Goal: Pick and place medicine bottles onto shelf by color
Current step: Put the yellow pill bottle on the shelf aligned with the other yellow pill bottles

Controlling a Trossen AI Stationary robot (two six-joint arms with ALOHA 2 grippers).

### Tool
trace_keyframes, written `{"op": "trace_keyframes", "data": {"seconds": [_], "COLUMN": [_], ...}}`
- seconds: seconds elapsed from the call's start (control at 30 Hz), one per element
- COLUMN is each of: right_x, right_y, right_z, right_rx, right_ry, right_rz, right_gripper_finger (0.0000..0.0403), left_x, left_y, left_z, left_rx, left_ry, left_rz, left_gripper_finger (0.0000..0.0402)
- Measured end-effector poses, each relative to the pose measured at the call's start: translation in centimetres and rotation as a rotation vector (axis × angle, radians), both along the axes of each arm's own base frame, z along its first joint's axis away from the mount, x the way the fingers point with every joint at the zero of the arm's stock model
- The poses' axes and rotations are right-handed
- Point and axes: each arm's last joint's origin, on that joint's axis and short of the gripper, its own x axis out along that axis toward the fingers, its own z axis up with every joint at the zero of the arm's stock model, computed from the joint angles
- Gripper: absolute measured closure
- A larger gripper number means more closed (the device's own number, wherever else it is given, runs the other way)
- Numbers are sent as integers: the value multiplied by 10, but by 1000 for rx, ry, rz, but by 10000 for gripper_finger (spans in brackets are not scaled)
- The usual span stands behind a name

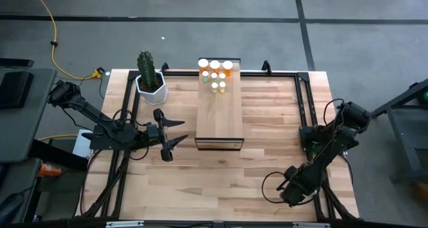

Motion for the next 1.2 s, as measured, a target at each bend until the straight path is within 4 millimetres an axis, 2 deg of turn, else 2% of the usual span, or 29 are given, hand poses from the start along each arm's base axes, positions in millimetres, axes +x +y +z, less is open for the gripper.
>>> {"op": "trace_keyframes", "data": {"seconds": [1.2], "right_x": [1], "right_y": [3], "right_z": [1], "right_rx": [80], "right_ry": [2], "right_rz": [65], "right_gripper_finger": [171], "left_x": [0], "left_y": [0], "left_z": [0], "left_rx": [-7], "left_ry": [-2], "left_rz": [-1], "left_gripper_finger": [172]}}
